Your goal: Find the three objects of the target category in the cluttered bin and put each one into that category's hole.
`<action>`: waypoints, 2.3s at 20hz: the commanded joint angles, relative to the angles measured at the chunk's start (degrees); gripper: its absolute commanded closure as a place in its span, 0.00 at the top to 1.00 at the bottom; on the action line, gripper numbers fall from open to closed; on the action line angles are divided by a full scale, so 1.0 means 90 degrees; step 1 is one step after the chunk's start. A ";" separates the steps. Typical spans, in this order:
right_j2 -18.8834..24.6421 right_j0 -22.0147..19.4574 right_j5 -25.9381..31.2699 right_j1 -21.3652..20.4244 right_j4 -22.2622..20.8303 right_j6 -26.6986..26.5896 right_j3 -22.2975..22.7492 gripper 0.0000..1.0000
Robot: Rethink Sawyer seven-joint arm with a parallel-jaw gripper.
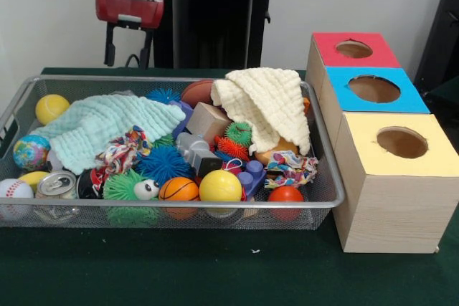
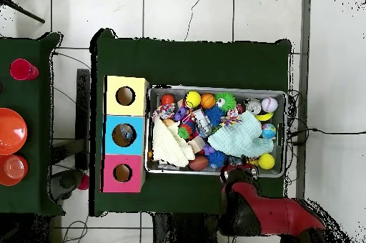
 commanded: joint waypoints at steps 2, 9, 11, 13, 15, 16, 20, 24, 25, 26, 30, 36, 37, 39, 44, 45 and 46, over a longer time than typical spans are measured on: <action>-0.1098 0.0864 -0.0403 0.0541 -0.0155 0.0386 -0.1155 1.00; -0.1182 0.0636 -0.0853 0.0939 0.0137 0.0826 -0.1202 1.00; -0.1318 0.0644 -0.0980 0.1094 0.0255 0.0887 -0.1281 1.00; -0.1273 0.0540 -0.1087 0.1253 0.0219 0.0888 -0.1332 1.00; -0.1278 0.0514 -0.1143 0.1359 0.0186 0.0865 -0.1379 1.00; -0.1256 0.0466 -0.1164 0.1417 0.0129 0.0837 -0.1401 1.00; -0.1213 0.0372 -0.1269 0.1611 0.0046 0.0780 -0.1487 1.00; -0.0970 0.0153 -0.1252 0.1715 -0.0038 0.0827 -0.1493 1.00; -0.0888 0.0091 -0.1242 0.1705 -0.0064 0.0849 -0.1470 1.00; -0.0807 0.0029 -0.1231 0.1696 -0.0090 0.0871 -0.1447 1.00; -0.0764 -0.0064 -0.1433 0.1927 -0.0031 0.0914 -0.1491 1.00; -0.0361 -0.0433 -0.1909 0.2268 -0.0149 0.1041 -0.1536 1.00; -0.0371 -0.0427 -0.1983 0.2311 -0.0138 0.1012 -0.1561 1.00; -0.0235 -0.0544 -0.2117 0.2327 -0.0218 0.1044 -0.1541 1.00; 0.0428 -0.1012 -0.2201 0.2224 -0.0686 0.1268 -0.1383 1.00; 0.0652 -0.1153 -0.2061 0.2164 -0.0834 0.1335 -0.1312 1.00; 0.0906 -0.1322 -0.1951 0.2108 -0.0998 0.1423 -0.1234 1.00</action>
